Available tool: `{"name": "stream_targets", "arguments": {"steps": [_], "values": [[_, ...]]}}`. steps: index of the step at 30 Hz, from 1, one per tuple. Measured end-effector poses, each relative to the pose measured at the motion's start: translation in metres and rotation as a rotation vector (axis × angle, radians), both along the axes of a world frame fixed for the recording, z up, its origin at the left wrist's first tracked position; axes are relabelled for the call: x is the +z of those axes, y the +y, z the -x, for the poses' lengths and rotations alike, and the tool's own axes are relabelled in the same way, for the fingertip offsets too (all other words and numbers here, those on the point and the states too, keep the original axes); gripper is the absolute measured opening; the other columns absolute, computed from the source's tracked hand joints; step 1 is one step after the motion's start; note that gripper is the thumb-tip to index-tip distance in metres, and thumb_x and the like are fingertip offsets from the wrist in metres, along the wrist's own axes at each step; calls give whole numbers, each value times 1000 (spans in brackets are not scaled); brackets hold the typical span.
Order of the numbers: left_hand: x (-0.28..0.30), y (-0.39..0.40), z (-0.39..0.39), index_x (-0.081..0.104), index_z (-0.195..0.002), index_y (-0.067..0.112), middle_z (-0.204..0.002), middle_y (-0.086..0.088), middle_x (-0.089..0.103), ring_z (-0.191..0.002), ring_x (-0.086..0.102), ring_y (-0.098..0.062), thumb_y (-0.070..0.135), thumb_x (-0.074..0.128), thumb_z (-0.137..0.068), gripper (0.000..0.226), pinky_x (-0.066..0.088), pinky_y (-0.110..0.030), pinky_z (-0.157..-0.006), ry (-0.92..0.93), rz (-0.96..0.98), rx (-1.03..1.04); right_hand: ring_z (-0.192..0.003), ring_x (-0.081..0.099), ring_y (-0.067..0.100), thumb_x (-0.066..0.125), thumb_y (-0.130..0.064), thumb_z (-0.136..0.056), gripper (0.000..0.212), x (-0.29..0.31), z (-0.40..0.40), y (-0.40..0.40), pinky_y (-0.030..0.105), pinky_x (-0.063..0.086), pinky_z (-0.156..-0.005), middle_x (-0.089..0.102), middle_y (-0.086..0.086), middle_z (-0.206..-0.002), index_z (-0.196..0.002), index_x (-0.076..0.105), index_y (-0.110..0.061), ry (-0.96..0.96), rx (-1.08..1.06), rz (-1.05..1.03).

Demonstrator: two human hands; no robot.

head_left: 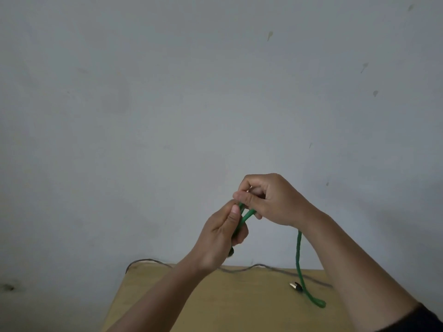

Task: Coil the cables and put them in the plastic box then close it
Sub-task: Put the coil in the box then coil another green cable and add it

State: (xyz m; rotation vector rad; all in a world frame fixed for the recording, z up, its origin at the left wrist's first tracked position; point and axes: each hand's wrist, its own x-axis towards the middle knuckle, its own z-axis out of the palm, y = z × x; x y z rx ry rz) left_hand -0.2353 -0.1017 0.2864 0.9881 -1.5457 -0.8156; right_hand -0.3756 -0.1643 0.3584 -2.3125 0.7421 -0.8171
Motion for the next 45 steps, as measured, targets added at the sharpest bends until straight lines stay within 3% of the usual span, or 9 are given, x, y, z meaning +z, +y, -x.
{"name": "stream_targets", "arguments": {"steps": [3, 7, 17, 21, 26, 29, 35, 40, 45], "values": [[0, 0, -12, 63, -90, 20, -53, 3, 34, -52, 28, -17, 41, 32, -95, 38, 26, -30, -50, 42, -42, -24, -54, 54, 11, 73, -42, -74, 21, 10, 11, -6, 20, 44, -56, 67, 0, -58, -77, 64, -24, 109, 124, -125], [0, 2, -23, 64, -90, 12, -51, 11, 29, -48, 24, -11, 33, 31, -95, 40, 28, -17, -48, 165, -79, -137, -76, 66, 14, 75, -16, -77, 9, 13, 19, -16, 25, 53, -74, 71, 1, -77, -85, 70, -17, 42, 257, -239], [33, 0, -20, 68, -102, 11, -53, 10, 18, -43, 18, -4, 46, 42, -88, 46, 24, -15, -44, 832, -130, -430, -50, 38, 9, 62, -40, -76, 31, -38, -13, -21, 19, 34, -49, 49, -11, -52, -95, 71, -18, -579, -9, -469], [46, -3, -21, 65, -111, 7, -53, 10, 20, -43, 23, -3, 38, 41, -93, 43, 33, -13, -44, 984, -105, -515, -46, 34, 9, 53, -37, -89, 28, -55, -28, -11, 18, 30, -45, 44, -11, -50, -111, 67, -25, -527, 19, -529], [61, -20, -31, 56, -113, 9, -51, 9, 27, -44, 34, -4, 31, 36, -96, 34, 34, -13, -47, 1175, 23, -354, -47, 37, 9, 44, -22, -97, 30, -75, -45, 9, 18, 33, -46, 44, -11, -47, -87, 66, -40, -210, -65, -389], [63, -34, -46, 52, -119, 15, -52, 10, 31, -47, 33, -6, 29, 32, -101, 31, 36, -16, -49, 1018, 73, -11, -49, 32, 8, 42, -25, -97, 25, -76, -42, 18, 18, 30, -50, 35, -11, -51, -113, 60, -31, -24, -27, -212], [21, -39, -56, 40, -130, 31, -59, 14, 46, -54, 46, -6, 34, 26, -101, 33, 42, -19, -59, 209, 134, 409, -47, 43, 7, 55, -32, -90, 16, -34, -27, 18, 20, 34, -47, 51, -10, -58, -102, 63, -25, 267, -23, -13], [-6, -27, -47, 48, -123, 32, -57, 14, 56, -52, 50, -5, 46, 27, -97, 36, 44, -16, -54, -137, 111, 282, -48, 49, 0, 67, -31, -81, 5, 5, -14, 10, 13, 38, -47, 59, -14, -56, -81, 69, -26, 300, -35, 45], [-17, -7, -35, 61, -99, 19, -55, 7, 36, -50, 29, -12, 55, 29, -91, 49, 29, -23, -47, -20, -54, -22, -68, 62, 11, 77, -32, -72, 9, 29, -3, -4, 26, 47, -62, 69, -10, -70, -74, 70, -26, 267, 26, -5]]}}
